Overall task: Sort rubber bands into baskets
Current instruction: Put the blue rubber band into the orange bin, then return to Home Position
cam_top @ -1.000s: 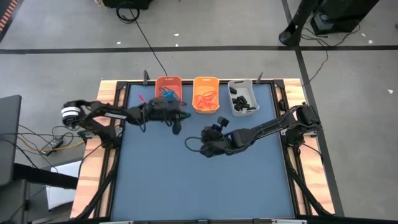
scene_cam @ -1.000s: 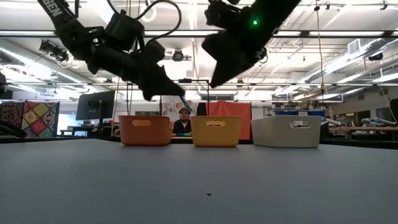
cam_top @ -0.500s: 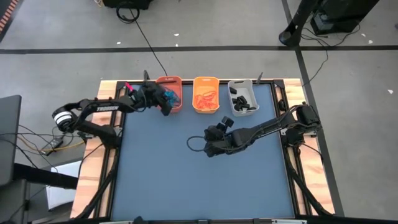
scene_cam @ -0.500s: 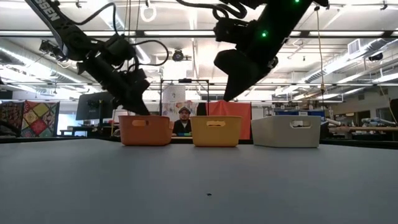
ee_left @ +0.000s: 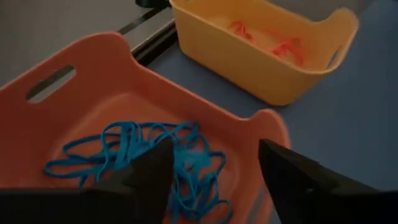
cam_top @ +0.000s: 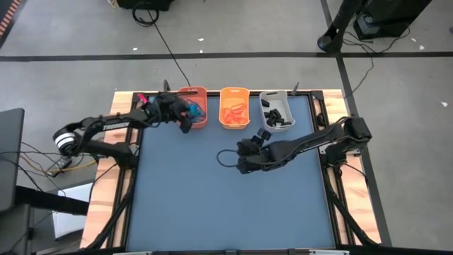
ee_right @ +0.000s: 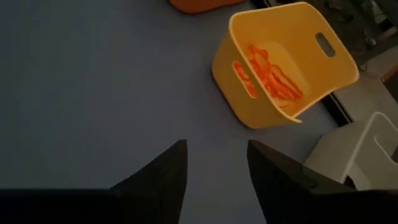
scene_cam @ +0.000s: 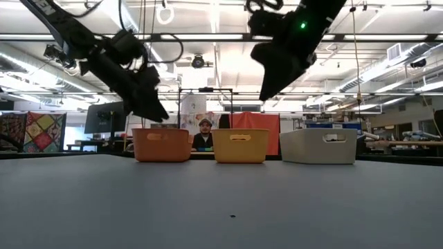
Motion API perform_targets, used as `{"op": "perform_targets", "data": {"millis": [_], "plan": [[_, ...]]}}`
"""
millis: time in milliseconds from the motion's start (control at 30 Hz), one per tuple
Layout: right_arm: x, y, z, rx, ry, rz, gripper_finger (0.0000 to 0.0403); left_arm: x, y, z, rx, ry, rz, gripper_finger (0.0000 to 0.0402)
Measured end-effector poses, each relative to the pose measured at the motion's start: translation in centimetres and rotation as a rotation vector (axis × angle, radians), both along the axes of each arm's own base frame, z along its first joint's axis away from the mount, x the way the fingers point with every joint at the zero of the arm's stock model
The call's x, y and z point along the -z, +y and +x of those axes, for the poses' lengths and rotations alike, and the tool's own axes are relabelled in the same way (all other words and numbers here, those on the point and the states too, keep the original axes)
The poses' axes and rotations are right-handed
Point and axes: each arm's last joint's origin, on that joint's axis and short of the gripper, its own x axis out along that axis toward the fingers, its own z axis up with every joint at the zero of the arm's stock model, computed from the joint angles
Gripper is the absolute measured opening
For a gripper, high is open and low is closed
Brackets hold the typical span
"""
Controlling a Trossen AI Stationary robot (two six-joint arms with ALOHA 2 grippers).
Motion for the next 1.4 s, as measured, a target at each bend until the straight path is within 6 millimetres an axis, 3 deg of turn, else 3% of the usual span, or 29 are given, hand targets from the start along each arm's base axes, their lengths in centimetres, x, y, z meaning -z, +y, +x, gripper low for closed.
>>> {"op": "perform_targets", "data": {"millis": [233,400,567,667,800,1100,1400], "plan": [[-3.5,0.7,-1.8,-0.022,-0.108,0.069,0.0179,-3.1,-2.1,-2.1,0.028,-0.072,0.007,0.0261],[-7.1,2.1,-4.2,-0.132,-0.194,0.110,0.0167,-4.1,-6.4,-4.3,0.205,-0.234,0.006,0.0256],[-11.4,3.1,-8.2,-0.259,-0.348,0.168,0.0119,-3.8,-10.7,-7.9,0.308,-0.482,0.022,0.0234],[-12.6,3.3,-10.9,-0.312,-0.445,0.195,0.0074,-3.7,-12.3,-9.7,0.374,-0.626,0.024,0.0217],[-12.2,2.9,-14.4,-0.367,-0.545,0.231,0.0012,-3.7,-13.3,-10.9,0.414,-0.738,0.051,0.0198],[-7.5,1.1,-19.6,-0.447,-0.747,0.282,0.0006,-2.5,-14.1,-9.2,0.447,-0.756,0.143,0.0186],[-3.9,-0.1,-21.9,-0.543,-0.850,0.287,0.0002,-2.1,-15.5,-7.6,0.485,-0.707,0.216,0.0186]]}}
